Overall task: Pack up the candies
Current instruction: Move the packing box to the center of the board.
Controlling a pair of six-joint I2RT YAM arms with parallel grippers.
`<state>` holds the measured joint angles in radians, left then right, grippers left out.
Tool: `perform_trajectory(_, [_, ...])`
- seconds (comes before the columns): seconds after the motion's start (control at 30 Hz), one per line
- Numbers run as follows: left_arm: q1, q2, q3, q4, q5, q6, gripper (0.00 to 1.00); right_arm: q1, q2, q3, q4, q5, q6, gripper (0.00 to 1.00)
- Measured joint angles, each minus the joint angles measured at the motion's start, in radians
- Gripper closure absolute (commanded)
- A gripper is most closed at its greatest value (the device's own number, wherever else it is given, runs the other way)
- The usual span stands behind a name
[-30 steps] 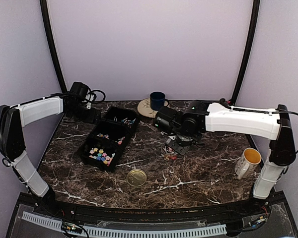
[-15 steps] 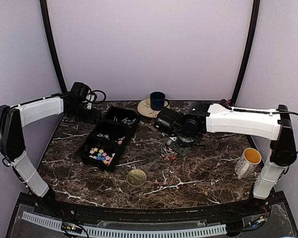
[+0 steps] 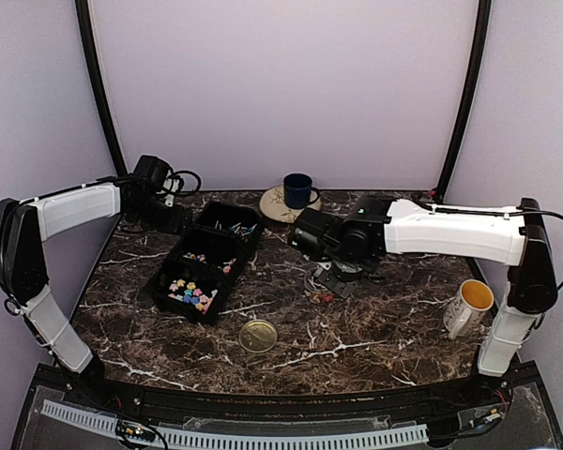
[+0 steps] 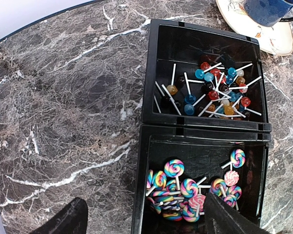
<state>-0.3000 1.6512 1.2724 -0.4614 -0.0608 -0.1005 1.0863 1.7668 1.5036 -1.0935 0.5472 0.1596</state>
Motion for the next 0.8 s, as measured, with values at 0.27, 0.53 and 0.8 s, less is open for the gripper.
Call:
perform_trajectory(0.27, [-0.001, 0.0, 0.0, 0.0, 0.0, 0.0, 0.15, 0.019, 0.001, 0.037, 0.012, 0.008, -0.001, 1.0])
perform_trajectory(0.53, [-0.002, 0.0, 0.0, 0.0, 0.0, 0.0, 0.15, 0.021, 0.018, 0.037, 0.024, 0.006, -0.003, 1.0])
perform_trajectory(0.8, [-0.002, 0.0, 0.0, 0.0, 0.0, 0.0, 0.15, 0.021, 0.017, 0.037, 0.022, 0.015, -0.001, 1.0])
